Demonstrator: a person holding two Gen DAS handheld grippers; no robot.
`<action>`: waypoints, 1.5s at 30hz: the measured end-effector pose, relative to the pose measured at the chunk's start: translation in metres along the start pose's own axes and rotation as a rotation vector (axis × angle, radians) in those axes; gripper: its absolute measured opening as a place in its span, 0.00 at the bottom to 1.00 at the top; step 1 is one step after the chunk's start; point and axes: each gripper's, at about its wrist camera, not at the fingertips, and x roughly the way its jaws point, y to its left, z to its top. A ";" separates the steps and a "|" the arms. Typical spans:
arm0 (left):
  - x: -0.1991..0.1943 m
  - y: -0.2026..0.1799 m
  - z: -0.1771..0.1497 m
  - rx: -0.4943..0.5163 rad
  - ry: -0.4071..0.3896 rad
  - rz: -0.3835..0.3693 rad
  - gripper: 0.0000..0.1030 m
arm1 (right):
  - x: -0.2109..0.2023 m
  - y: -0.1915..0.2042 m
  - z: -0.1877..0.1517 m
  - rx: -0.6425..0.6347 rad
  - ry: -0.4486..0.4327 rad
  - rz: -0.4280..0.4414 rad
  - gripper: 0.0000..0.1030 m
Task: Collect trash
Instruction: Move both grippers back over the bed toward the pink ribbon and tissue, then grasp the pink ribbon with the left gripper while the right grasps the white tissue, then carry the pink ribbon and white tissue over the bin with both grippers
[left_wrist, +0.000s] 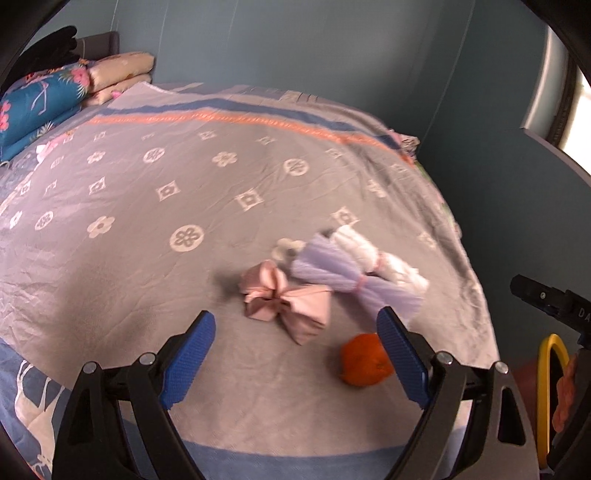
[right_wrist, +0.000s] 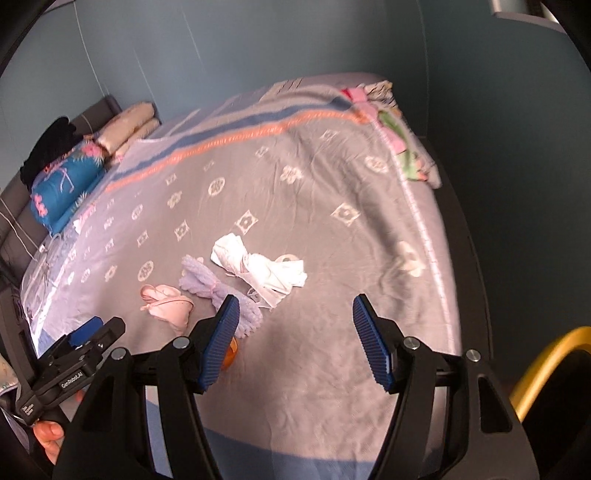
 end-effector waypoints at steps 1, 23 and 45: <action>0.006 0.003 0.001 -0.004 0.007 0.007 0.83 | 0.008 0.001 0.001 -0.005 0.006 -0.001 0.59; 0.093 0.021 0.006 -0.066 0.112 -0.020 0.83 | 0.163 0.050 0.024 -0.155 0.183 -0.014 0.55; 0.095 0.004 -0.004 -0.039 0.134 -0.157 0.17 | 0.179 0.057 0.023 -0.173 0.226 0.005 0.17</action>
